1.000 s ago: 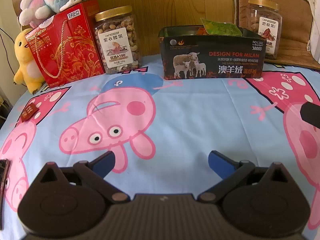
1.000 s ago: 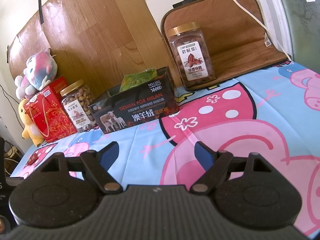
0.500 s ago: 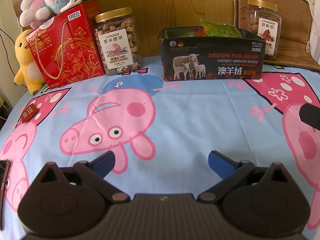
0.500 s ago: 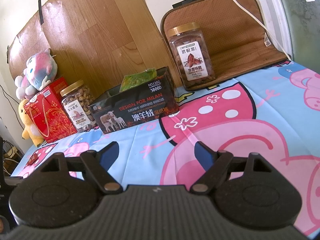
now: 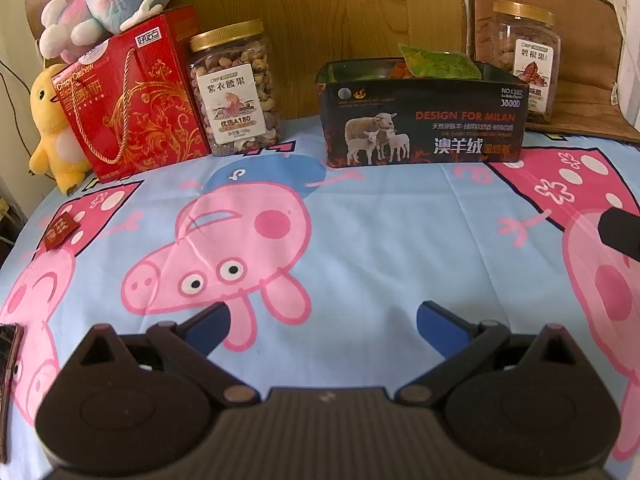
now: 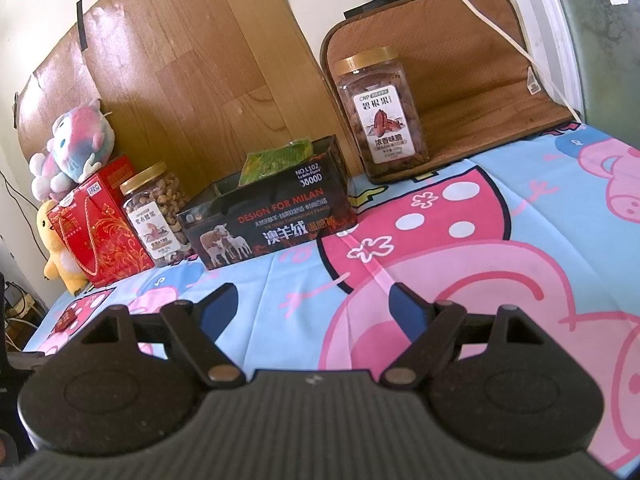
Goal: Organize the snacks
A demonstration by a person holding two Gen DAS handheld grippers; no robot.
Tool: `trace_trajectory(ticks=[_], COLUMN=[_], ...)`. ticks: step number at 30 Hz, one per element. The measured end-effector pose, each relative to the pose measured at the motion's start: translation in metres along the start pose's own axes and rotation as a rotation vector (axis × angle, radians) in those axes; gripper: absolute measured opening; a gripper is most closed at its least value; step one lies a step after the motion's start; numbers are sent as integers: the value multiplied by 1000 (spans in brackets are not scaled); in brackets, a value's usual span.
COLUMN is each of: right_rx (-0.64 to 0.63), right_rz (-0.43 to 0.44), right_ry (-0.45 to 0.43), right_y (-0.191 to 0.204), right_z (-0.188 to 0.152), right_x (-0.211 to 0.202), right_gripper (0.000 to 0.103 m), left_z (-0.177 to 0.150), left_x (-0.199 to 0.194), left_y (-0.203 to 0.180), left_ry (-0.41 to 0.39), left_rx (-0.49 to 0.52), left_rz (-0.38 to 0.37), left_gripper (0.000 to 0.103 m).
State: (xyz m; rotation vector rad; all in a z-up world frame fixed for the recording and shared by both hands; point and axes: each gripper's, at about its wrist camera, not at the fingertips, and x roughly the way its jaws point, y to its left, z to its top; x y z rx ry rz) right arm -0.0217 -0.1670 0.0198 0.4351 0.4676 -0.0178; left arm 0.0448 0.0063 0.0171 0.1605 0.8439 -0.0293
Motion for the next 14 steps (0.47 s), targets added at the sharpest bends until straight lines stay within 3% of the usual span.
trace_trajectory(ticks=[10,14], right_rx=[-21,-55], right_rz=[-5,-3], right_ry=[-14,-29], right_y=[2,5], right_z=[2,6], right_x=[-3,-2], right_gripper=[85,97], left_z=[3,7], left_x=[-15,-11], left_y=[-4,-1], left_ry=[-89,-113], left_rx=[28,13], left_rz=[-49,-80], left_gripper=[103,103])
